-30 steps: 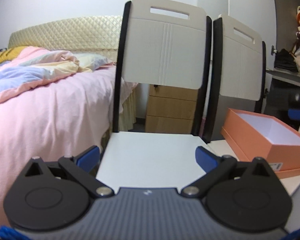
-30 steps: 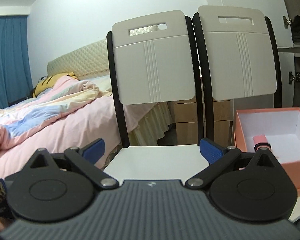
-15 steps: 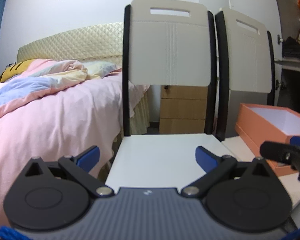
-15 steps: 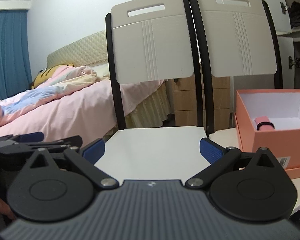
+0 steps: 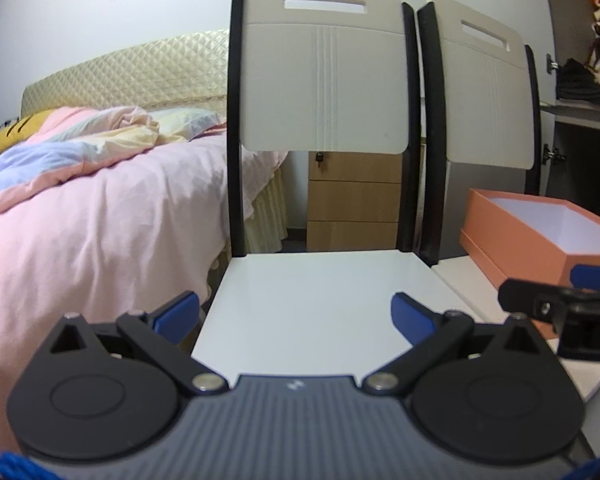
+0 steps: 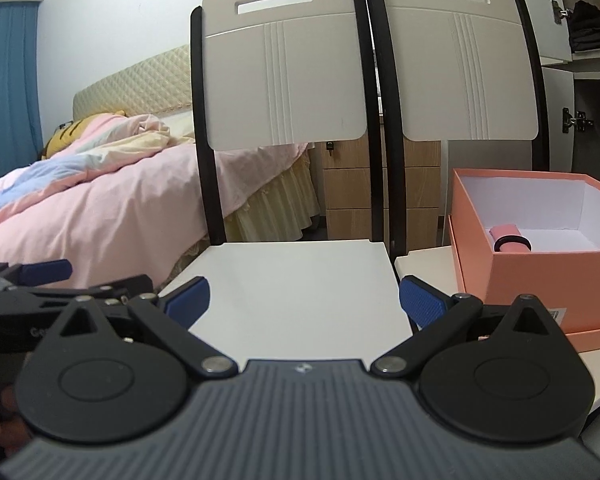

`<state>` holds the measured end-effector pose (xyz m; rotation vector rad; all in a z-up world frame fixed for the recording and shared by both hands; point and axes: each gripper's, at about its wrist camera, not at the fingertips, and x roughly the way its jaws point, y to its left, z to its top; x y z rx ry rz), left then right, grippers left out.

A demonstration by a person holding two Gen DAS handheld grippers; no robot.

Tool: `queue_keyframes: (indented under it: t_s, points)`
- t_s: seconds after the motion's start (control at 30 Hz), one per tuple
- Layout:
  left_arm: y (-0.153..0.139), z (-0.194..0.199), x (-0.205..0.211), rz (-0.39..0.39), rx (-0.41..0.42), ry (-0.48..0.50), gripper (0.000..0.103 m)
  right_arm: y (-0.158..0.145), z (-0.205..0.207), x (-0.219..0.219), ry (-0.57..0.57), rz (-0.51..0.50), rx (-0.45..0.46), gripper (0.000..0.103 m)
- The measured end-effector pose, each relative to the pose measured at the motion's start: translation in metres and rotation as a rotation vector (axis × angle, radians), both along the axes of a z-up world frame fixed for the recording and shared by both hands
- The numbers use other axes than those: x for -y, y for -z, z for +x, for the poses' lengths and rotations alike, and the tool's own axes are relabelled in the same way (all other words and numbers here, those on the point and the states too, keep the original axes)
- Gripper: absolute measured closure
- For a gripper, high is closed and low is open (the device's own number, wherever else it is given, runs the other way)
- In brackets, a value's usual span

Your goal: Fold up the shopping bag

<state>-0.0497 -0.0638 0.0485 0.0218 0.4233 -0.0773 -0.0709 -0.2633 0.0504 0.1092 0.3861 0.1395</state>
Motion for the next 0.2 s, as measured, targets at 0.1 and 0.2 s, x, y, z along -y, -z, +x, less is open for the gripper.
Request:
queue_keyframes:
  t_s: [0.1, 0.2]
  points:
    - [0.0008, -0.0001, -0.0005, -0.01, -0.01, 0.005, 0.0, 0.0013, -0.0002, -0.0005, 0.001, -0.002, -0.012, 0.0]
    - [0.0015, -0.0015, 0.001, -0.002, -0.01, 0.01, 0.0, 0.0021, -0.0014, -0.001, 0.004, -0.011, -0.014, 0.0]
